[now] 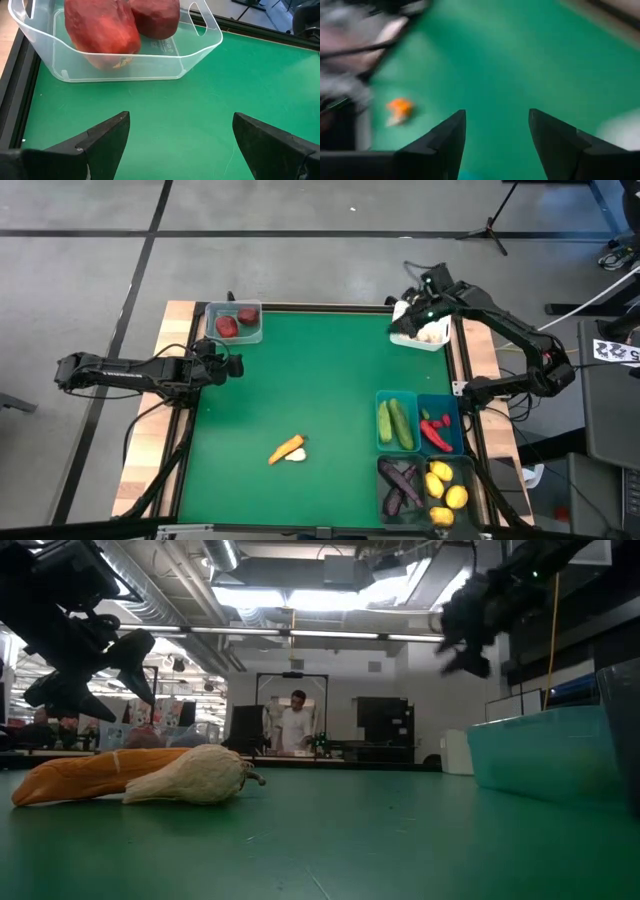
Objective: Sort produce into baskets
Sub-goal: Put the orange pepper into the blue bin
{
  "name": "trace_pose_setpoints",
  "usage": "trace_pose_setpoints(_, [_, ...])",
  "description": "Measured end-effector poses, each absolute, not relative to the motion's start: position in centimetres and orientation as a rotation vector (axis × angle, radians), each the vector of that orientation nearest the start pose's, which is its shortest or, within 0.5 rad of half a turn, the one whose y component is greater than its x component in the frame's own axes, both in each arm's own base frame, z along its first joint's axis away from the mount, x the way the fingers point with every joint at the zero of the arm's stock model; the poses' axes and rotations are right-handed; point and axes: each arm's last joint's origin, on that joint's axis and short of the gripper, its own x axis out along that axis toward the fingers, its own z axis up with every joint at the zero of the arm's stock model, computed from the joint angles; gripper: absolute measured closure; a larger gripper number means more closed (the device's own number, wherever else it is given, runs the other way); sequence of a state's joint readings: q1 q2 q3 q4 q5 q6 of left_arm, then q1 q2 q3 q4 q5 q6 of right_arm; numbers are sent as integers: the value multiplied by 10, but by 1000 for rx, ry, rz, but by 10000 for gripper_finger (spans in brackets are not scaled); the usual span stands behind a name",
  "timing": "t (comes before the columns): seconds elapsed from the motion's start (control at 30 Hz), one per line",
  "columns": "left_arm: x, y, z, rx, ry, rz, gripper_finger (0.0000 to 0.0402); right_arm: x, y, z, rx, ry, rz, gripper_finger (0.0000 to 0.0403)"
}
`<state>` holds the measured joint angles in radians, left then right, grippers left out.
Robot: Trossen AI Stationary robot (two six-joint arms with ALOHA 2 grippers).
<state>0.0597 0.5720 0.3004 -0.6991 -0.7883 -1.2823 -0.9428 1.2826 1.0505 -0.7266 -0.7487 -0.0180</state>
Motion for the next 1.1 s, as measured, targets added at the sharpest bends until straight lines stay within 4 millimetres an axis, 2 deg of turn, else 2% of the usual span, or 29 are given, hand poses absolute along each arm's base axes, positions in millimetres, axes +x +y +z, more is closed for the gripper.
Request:
trace_pose_setpoints(0.13, [99, 26, 166, -764, 288, 1209, 57, 197, -156, 292, 632, 632, 86, 189])
trace_pose_setpoints(0.27, [99, 26, 166, -765, 288, 1209, 57, 235, -108, 293, 460, 681, 215, 189])
trace_pose_setpoints(0.37, [99, 26, 166, -764, 288, 1209, 57, 263, -67, 293, 297, 678, 274, 189])
trace_pose_setpoints(0.5, [99, 26, 166, -765, 287, 1209, 57, 295, -13, 290, 71, 586, 310, 189])
trace_pose_setpoints(0.67, [99, 26, 166, -766, 287, 1209, 57, 328, 37, 278, -139, 439, 316, 189])
trace_pose_setpoints(0.83, [99, 26, 166, -766, 286, 1209, 57, 359, 60, 252, -163, 336, 330, 189])
trace_pose_setpoints(0.97, [99, 26, 166, -766, 287, 1209, 57, 382, 65, 228, -138, 313, 328, 189])
trace_pose_setpoints(1.1, [99, 26, 166, -766, 286, 1209, 57, 405, 70, 217, -97, 305, 382, 189])
